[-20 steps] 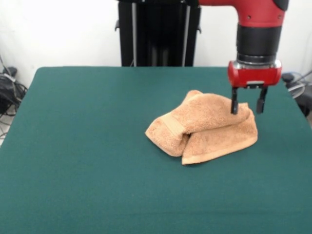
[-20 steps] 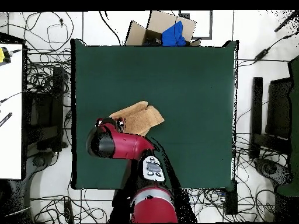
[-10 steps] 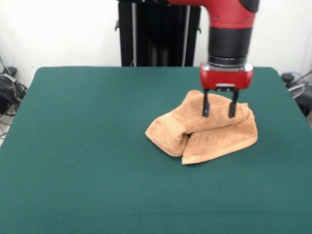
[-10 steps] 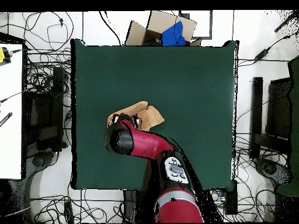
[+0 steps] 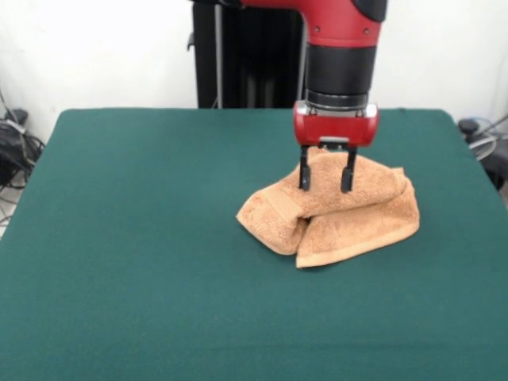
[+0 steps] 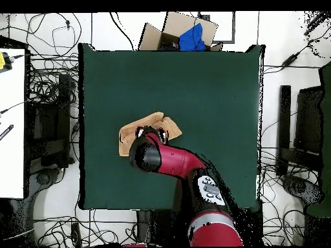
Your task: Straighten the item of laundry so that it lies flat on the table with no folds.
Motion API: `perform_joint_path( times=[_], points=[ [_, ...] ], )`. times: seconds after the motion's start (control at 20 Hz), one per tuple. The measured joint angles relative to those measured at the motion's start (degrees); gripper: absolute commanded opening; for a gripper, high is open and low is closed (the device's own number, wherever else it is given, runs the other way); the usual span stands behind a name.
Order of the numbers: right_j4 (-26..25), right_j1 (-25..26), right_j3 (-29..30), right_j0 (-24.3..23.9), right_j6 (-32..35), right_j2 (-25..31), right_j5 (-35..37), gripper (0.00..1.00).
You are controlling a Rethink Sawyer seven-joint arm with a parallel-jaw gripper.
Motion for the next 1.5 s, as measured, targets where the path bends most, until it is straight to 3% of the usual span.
perform_joint_path(
  times=[0.7,1.5],
  points=[
    [-4.0,1.8,0.0,-0.5,0.0,0.0,0.0,1.0],
    [-7.0,-0.1,0.0,-5.9,0.0,0.6,2.7,1.0]
  ],
)
